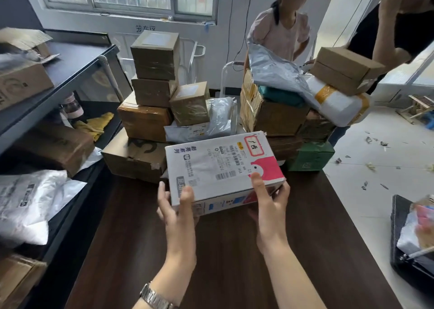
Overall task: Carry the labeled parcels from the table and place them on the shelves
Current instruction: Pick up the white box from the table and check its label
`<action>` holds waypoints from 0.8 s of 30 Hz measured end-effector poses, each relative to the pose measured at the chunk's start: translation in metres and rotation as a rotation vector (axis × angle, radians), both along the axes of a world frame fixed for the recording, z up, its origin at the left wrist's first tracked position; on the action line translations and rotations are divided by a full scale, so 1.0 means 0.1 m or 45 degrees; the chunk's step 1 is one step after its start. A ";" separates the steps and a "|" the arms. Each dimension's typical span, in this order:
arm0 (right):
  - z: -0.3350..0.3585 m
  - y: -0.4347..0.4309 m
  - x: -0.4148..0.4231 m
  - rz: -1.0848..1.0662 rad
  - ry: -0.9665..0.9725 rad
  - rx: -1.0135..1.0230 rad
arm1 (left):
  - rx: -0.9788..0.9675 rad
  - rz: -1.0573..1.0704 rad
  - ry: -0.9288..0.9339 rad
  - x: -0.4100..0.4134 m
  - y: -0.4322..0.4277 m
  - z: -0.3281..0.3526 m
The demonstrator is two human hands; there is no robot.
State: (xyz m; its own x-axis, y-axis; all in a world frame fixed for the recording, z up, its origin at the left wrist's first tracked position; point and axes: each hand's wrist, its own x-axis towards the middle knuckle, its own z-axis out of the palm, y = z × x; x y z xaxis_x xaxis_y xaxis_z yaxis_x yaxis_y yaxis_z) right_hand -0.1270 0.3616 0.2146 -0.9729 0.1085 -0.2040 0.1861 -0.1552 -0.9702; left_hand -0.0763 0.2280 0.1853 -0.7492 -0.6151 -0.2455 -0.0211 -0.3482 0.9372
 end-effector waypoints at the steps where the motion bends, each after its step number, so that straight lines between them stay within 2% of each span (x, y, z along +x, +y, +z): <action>1: 0.01 0.05 -0.08 -0.051 0.018 -0.020 | 0.024 -0.095 0.023 0.03 0.02 0.00; 3: 0.02 0.20 -0.26 -0.105 0.048 -0.023 | 0.123 -0.261 0.023 0.09 0.03 0.03; 6: 0.06 0.43 -0.51 0.008 0.081 0.029 | 0.148 -0.447 -0.119 0.12 -0.06 0.09; 10: 0.11 0.62 -0.70 0.187 0.093 0.120 | 0.226 -0.422 -0.208 0.06 -0.15 0.13; 14: 0.20 0.78 -0.84 0.382 0.057 0.040 | 0.143 -0.435 -0.053 -0.01 -0.29 0.21; 17: 0.26 0.89 -0.93 0.540 0.018 0.031 | 0.031 -0.395 -0.059 -0.09 -0.43 0.18; 20: 0.31 0.81 -0.91 0.725 0.009 0.138 | 0.047 -0.618 -0.028 -0.23 -0.41 0.33; 22: 0.27 0.65 -0.83 0.763 0.041 0.168 | 0.065 -0.826 0.145 -0.33 -0.33 0.56; 24: 0.14 0.45 -0.74 0.666 0.099 0.047 | 0.092 -0.847 0.346 -0.47 -0.31 0.64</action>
State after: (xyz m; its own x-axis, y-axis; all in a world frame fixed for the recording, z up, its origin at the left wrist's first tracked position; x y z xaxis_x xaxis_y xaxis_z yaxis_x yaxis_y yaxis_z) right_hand -0.2008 0.4069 0.2290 -0.9113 -0.3895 -0.1339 0.1565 -0.0267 -0.9873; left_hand -0.1232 0.1975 0.2497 -0.9998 0.0035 -0.0200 -0.0197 -0.4044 0.9144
